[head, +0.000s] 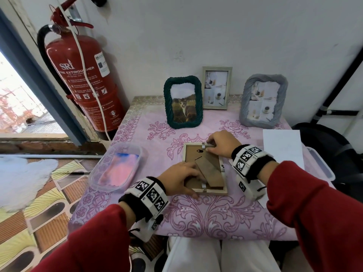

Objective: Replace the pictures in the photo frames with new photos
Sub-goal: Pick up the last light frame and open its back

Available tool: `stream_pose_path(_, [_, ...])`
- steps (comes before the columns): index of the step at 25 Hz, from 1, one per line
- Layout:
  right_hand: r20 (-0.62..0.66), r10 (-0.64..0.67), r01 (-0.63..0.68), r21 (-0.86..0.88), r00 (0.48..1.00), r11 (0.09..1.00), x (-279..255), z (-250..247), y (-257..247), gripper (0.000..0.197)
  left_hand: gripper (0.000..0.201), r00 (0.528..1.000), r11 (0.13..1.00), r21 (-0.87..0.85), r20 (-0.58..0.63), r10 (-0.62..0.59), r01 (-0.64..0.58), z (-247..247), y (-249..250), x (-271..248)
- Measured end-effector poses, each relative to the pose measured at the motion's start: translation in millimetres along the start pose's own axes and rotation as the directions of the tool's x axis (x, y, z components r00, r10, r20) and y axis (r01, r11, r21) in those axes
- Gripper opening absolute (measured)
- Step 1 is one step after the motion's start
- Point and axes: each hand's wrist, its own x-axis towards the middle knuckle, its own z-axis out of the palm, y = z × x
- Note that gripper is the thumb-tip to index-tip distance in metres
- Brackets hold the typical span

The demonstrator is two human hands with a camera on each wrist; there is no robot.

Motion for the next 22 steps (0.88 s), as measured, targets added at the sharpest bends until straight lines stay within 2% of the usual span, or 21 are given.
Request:
stream_pose_path(3, [-0.018,0.012,-0.012,-0.019,1.0,1.0,6.2,-4.0,-3.3,0.035,0.049,0.999,0.999,0.031,-0.014,0.031,-0.03,3.3,-2.7,0.5])
stream_pose_path(9, [-0.042,0.056,-0.059,-0.078,0.998,0.995,17.8,-4.4,-12.1,0.042,0.046,1.0,0.999,0.035,-0.027,0.013,-0.012,5.8,-4.0,0.1])
stream_pose_path(22, [0.036,0.033,-0.035,0.049,0.999,0.998,28.4,-11.2,-1.0,0.022,0.031,0.998,0.998,0.008,-0.014,-0.055,0.055,8.4,-6.6,-0.6])
